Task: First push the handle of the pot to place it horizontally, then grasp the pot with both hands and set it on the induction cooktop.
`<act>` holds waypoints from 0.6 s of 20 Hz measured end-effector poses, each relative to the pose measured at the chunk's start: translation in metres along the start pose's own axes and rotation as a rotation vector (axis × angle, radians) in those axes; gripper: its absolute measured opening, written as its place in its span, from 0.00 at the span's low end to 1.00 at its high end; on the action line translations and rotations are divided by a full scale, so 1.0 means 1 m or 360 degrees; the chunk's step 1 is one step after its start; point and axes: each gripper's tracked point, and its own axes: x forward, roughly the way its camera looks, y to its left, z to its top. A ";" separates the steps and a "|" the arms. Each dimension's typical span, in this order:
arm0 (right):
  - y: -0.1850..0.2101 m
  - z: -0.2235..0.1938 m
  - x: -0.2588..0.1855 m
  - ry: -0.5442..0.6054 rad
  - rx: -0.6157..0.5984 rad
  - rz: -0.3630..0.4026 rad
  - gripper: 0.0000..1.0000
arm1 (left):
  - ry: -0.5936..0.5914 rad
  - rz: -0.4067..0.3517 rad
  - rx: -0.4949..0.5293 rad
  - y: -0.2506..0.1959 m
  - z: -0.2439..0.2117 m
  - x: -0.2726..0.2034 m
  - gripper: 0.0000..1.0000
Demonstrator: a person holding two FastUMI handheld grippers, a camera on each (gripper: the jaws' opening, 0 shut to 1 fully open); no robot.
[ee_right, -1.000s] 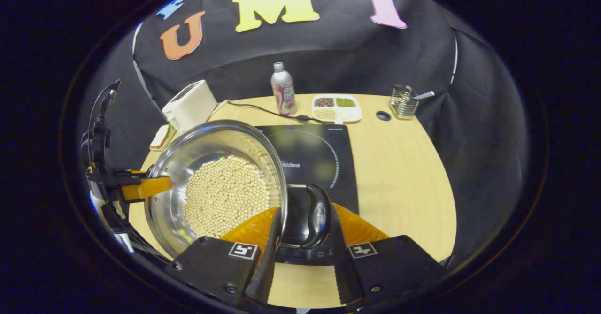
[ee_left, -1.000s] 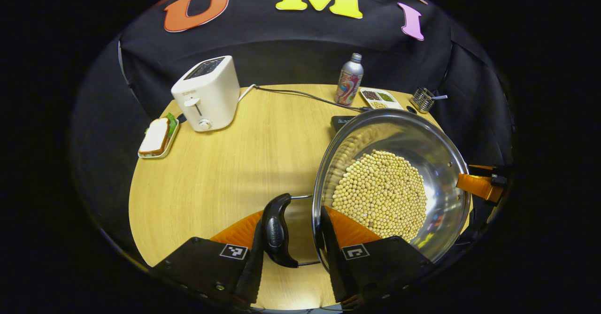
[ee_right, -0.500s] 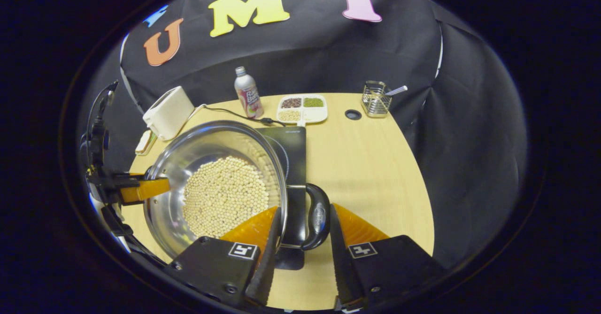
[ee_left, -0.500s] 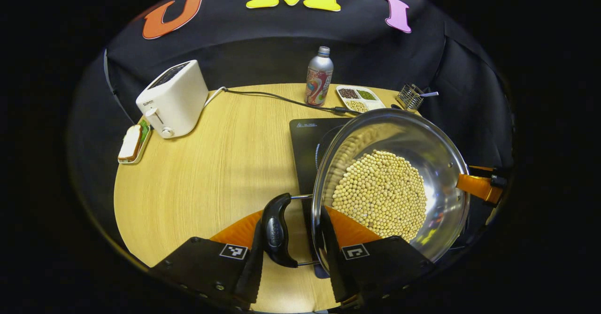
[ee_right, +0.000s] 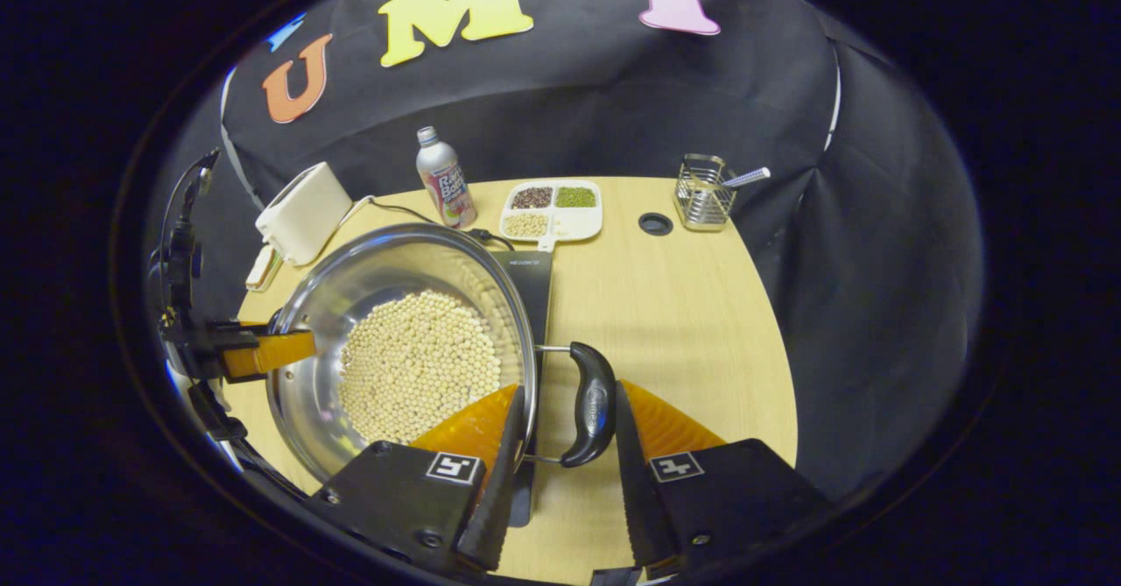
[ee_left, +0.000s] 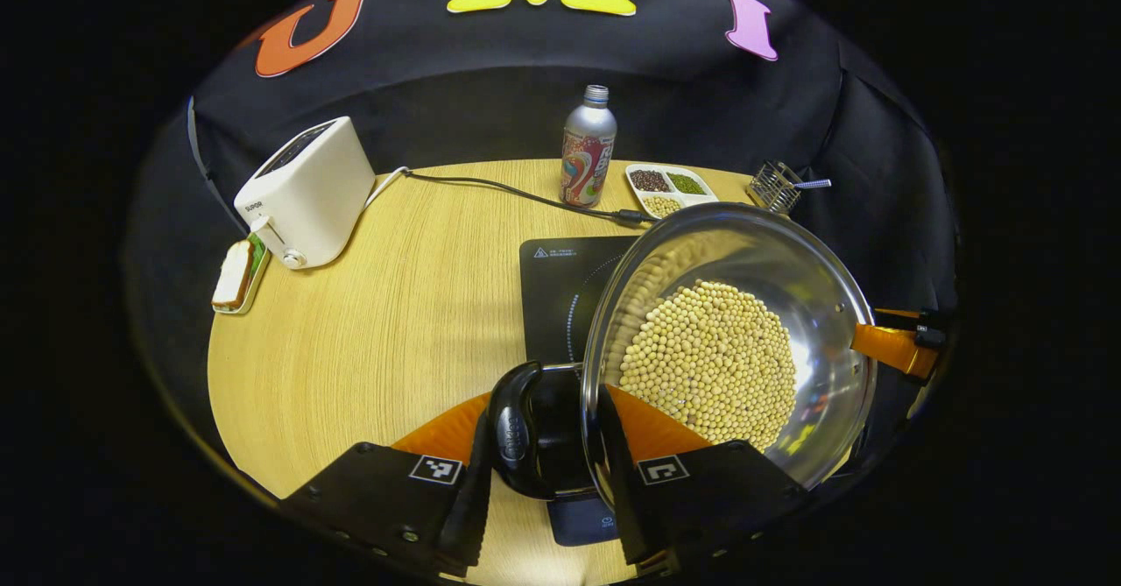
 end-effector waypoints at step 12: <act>0.001 0.006 0.020 0.0082 -0.0016 0.0021 0.54 | 0.0048 0.0041 -0.0011 0.015 0.016 0.024 0.58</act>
